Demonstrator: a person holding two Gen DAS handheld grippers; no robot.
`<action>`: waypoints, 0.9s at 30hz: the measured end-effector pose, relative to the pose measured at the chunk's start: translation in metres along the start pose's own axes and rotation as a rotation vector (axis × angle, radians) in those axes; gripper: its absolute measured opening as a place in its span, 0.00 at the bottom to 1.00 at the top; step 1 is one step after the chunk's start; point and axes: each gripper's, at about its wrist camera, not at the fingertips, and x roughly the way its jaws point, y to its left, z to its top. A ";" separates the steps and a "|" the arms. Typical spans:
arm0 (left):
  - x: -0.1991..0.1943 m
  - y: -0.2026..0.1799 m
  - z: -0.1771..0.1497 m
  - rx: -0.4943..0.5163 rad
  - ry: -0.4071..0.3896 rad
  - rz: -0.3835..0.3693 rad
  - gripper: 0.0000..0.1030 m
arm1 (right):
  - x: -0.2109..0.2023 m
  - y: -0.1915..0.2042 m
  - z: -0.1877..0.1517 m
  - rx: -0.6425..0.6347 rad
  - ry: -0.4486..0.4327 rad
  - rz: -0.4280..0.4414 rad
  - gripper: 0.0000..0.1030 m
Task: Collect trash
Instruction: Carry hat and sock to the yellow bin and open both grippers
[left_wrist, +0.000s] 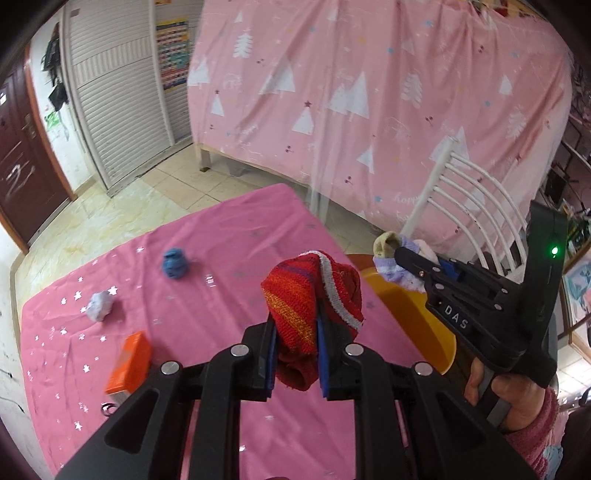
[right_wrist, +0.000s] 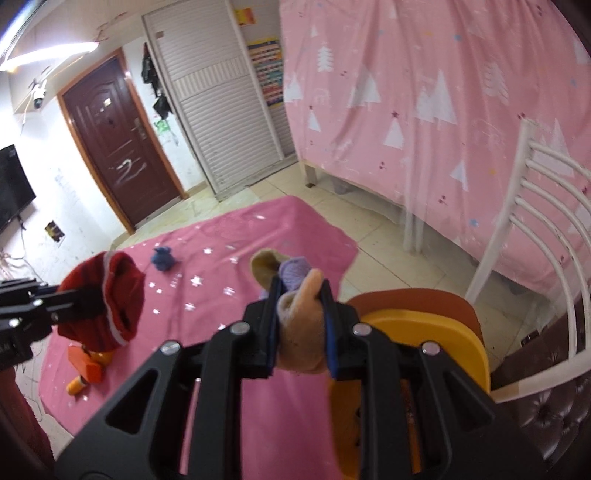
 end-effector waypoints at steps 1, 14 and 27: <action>0.002 -0.007 0.001 0.011 0.003 -0.006 0.11 | 0.000 -0.007 -0.002 0.009 0.002 -0.007 0.19; 0.052 -0.090 0.015 0.081 0.062 -0.089 0.11 | 0.016 -0.081 -0.043 0.108 0.082 -0.064 0.19; 0.089 -0.116 0.012 0.088 0.113 -0.070 0.18 | 0.023 -0.107 -0.054 0.164 0.123 -0.069 0.26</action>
